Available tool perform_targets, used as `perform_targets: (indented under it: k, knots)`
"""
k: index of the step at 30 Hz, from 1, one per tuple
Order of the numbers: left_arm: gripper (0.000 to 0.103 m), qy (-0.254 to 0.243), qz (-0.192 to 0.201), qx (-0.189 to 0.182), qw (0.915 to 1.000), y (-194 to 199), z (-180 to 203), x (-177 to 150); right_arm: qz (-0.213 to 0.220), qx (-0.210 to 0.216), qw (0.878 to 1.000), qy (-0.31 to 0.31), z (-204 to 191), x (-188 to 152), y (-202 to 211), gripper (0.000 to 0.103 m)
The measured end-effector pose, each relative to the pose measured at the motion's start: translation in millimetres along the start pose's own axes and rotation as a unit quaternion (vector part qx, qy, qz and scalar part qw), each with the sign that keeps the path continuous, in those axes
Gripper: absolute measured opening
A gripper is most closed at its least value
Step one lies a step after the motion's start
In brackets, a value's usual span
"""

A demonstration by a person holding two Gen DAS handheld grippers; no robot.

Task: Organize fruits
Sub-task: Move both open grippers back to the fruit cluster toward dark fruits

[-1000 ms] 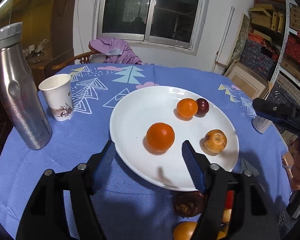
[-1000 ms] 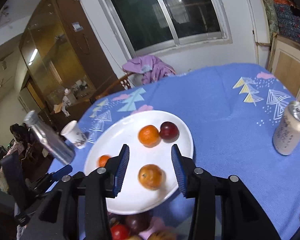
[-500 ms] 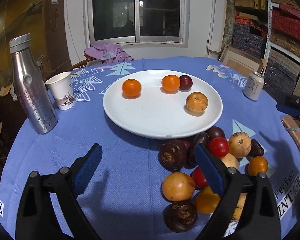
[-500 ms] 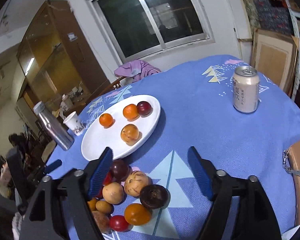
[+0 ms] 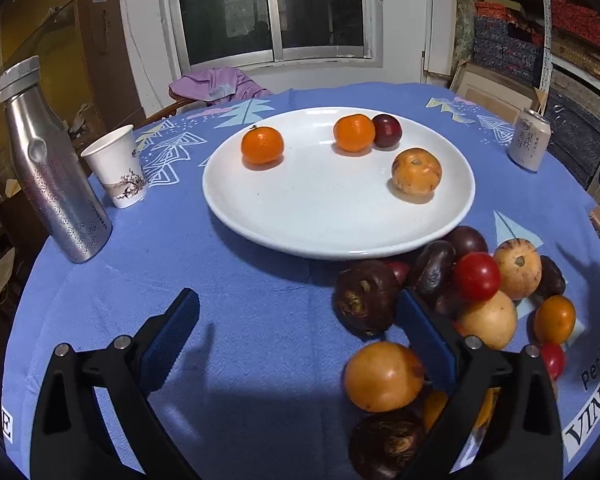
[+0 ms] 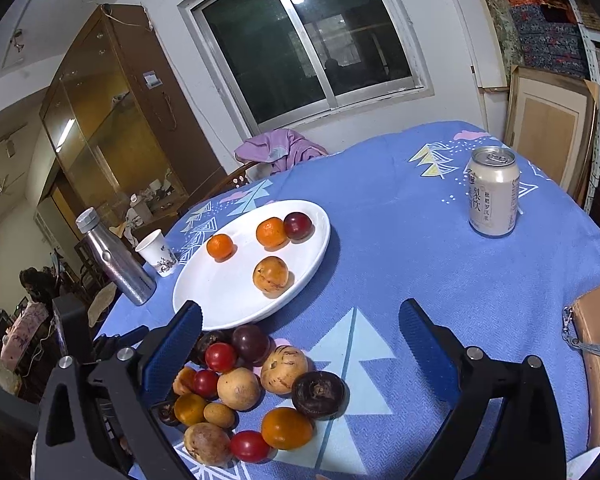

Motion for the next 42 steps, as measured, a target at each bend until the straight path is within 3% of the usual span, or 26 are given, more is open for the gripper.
perform_targets:
  k: [5, 8, 13, 18, 21, 24, 29, 32, 35, 42]
  knots:
    - [0.099, 0.051, -0.008, 0.059, 0.9969, 9, -44, -8, 0.011, -0.006, 1.0, 0.004, 0, 1, 2, 0.099]
    - [0.098, 0.074, 0.005, 0.02, 0.997, 17, -49, -6, 0.012, -0.002, 1.0, 0.012, -3, 0, 3, 0.099]
    - [0.098, -0.008, 0.015, 0.04, 0.9991, 15, -14, -7, 0.007, -0.026, 0.998, 0.053, -13, -5, -1, 0.099]
    - [0.096, -0.011, 0.012, 0.021, 0.9997, 7, -8, -1, 0.01, -0.039, 0.998, 0.044, -10, -7, 0, 0.099]
    - [0.07, -0.004, -0.007, 0.002, 1.0, -5, -11, 2, -0.008, -0.036, 0.999, 0.04, -8, -10, -4, 0.099]
    - [0.057, 0.013, -0.038, -0.036, 0.9986, -21, -12, 1, -0.012, -0.04, 0.998, 0.048, -9, -15, -4, 0.099]
    - [0.057, 0.022, -0.053, -0.055, 0.9969, -34, -12, 4, -0.037, -0.057, 0.995, 0.066, -8, -35, -11, 0.099]
    - [0.054, 0.021, -0.061, -0.061, 0.9961, -38, -10, 4, -0.061, -0.072, 0.993, 0.077, -4, -48, -18, 0.083]
    - [0.049, 0.02, -0.062, -0.058, 0.9962, -39, -10, 4, -0.095, -0.045, 0.993, 0.045, 3, -53, -31, 0.065]
    - [0.048, 0.021, -0.062, -0.057, 0.9962, -38, -10, 4, -0.136, -0.017, 0.991, 0.008, 8, -62, -47, 0.063]
Point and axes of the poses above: each gripper's, at about its wrist camera, not at the fingertips, and y roughly against the way its jaws point, z to its right, x to its top, the point moved 4 cm from there along -y, roughly the way its jaws point, and after that the axes turned 4 degrees about -x, right-handed, at the moved point
